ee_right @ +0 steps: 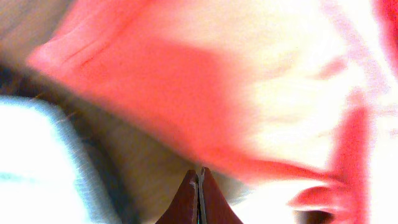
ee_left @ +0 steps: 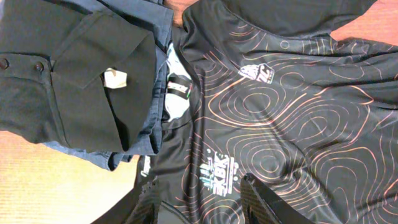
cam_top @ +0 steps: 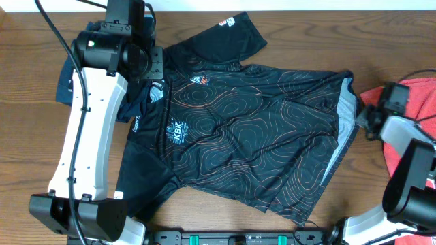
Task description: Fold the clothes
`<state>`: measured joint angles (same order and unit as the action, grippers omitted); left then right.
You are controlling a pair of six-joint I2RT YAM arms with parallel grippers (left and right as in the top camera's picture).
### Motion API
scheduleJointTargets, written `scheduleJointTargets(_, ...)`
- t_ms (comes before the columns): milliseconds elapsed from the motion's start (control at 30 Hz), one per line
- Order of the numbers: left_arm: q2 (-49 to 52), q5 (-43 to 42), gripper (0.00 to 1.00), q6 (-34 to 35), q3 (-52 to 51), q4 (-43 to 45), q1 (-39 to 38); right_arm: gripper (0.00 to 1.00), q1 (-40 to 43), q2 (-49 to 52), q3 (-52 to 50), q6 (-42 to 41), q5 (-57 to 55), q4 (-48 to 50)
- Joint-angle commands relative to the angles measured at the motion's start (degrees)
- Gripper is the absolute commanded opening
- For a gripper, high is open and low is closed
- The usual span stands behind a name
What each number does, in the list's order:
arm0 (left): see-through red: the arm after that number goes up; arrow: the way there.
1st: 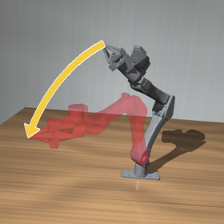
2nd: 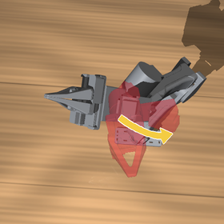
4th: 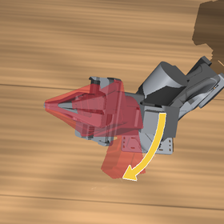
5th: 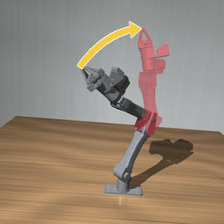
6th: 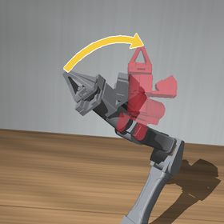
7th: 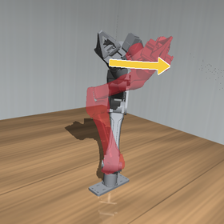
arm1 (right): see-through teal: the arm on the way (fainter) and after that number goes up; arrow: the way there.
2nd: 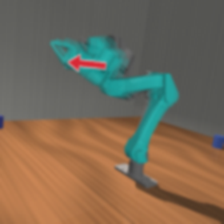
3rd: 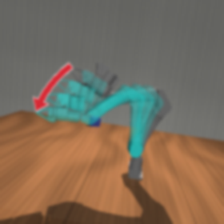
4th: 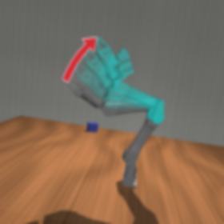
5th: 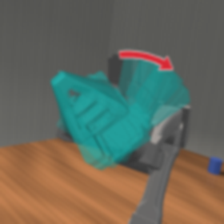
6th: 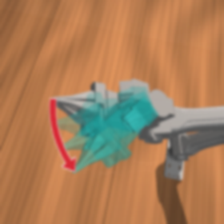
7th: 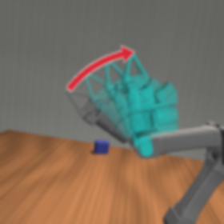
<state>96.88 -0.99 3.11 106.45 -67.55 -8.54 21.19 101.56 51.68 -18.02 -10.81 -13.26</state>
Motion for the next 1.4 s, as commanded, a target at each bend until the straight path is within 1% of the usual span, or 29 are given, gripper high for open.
scheduleJointTargets(0, 0.11, -0.09, 0.44, 0.61, 0.07, -0.39, -0.07, 0.05, 1.77, 0.11, 5.38, 1.09, 8.61, -3.19)
scheduleJointTargets(33, 0.11, -0.09, 0.44, 0.63, 0.07, -0.55, -0.07, 0.1, 1.9, -0.07, 6.86, 3.06, 13.0, -5.22)
scheduleJointTargets(100, 0.11, -0.09, 0.45, 0.61, 0.07, -0.98, -0.07, 0.24, 1.92, -0.42, 9.57, 8.9, 23.93, -9.25)
scheduleJointTargets(133, 0.11, -0.07, 0.45, 0.61, 0.07, -1.16, -0.07, 0.29, 1.84, -0.42, 10.49, 10.88, 28.0, -10.99)
scheduleJointTargets(200, 0.13, -0.07, 0.45, 0.61, 0.07, -1.4, -0.07, 0.36, 1.6, -0.42, 11.21, 11.47, 33.64, -12.74)
scheduleJointTargets(267, 0.11, -0.07, 0.45, 0.61, 0.07, -1.44, -0.07, 0.38, 1.07, -0.37, 11.17, 11.43, 36.5, -12.96)
scheduleJointTargets(433, 0.11, -0.07, 0.45, 0.61, 0.07, -1.42, -0.07, 0.38, -1.07, 0.59, 11.15, 10.34, 33.27, -10.78)
scheduleJointTargets(667, 0.13, -0.07, 0.45, 0.63, 0.07, -1.88, -0.07, 0.35, -4.46, 6.88, 11.15, 9.7, 32.92, -8.81)
scheduleJointTargets(833, 0.11, -0.09, 0.45, 0.63, 0.07, -2.12, -0.07, 0.29, -6.01, 10.34, 11.15, 9.7, 32.89, -8.57)
scheduleJointTargets(900, 0.11, -0.09, 0.46, 0.63, 0.07, -2.12, -0.07, 0.24, -6.05, 10.69, 11.15, 9.73, 33.9, -8.61)
scheduleJointTargets(1033, 0.11, -0.09, 0.46, 0.63, 0.07, -2.05, -0.07, 0.11, -5.77, 9.97, 11.19, 9.73, 35.47, -8.59)
scheduleJointTargets(1200, 0.13, -0.07, 0.46, 0.63, 0.07, -2.08, -0.07, 0.02, -2.6, 5.75, 11.34, 9.73, 35.32, -8.61)
scheduleJointTargets(1367, 0.13, -0.07, 0.47, 0.61, 0.07, -2.01, -0.07, 0.01, 1.05, 0.04, 11.34, 9.7, 33.29, -8.5)
